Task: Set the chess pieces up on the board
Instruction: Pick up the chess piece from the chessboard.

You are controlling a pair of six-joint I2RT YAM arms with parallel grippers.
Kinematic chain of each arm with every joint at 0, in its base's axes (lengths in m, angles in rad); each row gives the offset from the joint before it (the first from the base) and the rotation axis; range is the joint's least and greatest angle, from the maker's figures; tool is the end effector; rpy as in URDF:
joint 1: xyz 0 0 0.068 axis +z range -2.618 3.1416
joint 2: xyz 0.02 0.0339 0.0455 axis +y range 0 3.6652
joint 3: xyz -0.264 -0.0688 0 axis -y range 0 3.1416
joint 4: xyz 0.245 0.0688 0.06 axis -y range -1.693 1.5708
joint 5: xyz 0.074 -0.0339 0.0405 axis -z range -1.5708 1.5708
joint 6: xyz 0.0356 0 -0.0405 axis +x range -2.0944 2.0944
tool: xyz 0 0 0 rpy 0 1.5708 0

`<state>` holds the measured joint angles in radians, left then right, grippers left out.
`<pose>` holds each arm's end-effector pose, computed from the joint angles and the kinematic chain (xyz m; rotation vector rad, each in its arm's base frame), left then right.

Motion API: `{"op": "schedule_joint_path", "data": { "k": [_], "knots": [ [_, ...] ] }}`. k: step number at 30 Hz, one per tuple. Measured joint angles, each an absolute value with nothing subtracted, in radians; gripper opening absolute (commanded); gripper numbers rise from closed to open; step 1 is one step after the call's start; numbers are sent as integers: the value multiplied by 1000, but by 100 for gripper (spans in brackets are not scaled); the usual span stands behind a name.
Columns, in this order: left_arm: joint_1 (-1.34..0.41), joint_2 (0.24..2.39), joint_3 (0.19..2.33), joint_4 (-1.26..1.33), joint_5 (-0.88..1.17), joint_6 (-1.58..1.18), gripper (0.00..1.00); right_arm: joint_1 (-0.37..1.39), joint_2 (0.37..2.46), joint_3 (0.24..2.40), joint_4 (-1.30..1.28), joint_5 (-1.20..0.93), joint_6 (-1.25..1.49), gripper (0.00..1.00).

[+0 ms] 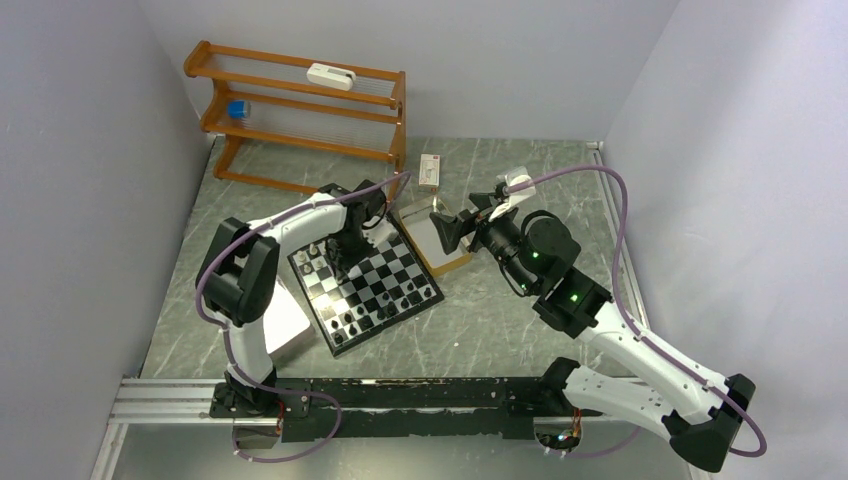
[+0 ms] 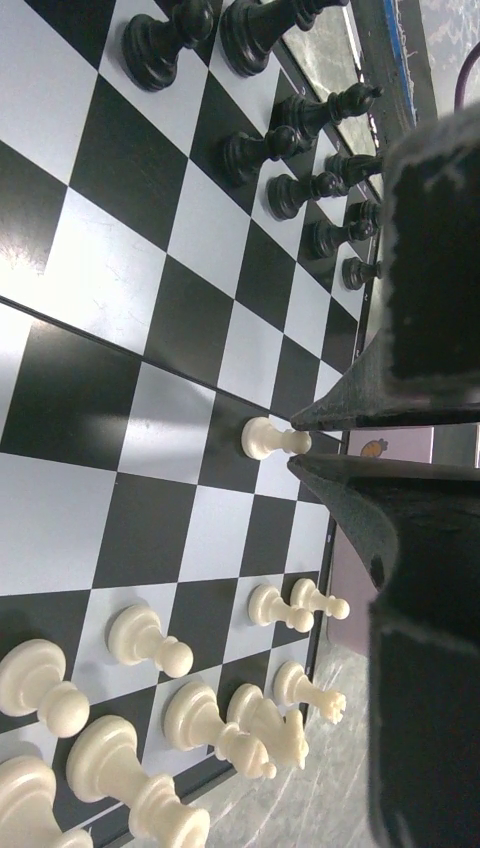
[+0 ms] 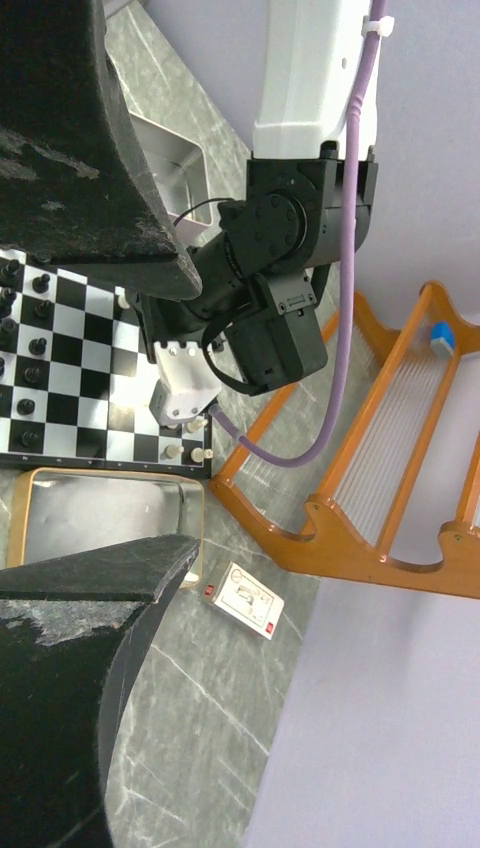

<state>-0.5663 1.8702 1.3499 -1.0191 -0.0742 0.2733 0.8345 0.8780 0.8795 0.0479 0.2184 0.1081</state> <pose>0.2915 -0.1822 0.1866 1.2610 2.8296 0.1067 0.1433 0.1467 0.3824 -0.3816 1.5037 0.5847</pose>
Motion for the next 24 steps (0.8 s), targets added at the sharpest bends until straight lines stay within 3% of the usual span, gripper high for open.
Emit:
{"op": "schedule_joint_path", "data": {
  "k": [24],
  "knots": [
    [-506, 1869, 1371, -990, -85, 281, 17, 837, 878, 874, 51, 226, 108, 92]
  ]
}}
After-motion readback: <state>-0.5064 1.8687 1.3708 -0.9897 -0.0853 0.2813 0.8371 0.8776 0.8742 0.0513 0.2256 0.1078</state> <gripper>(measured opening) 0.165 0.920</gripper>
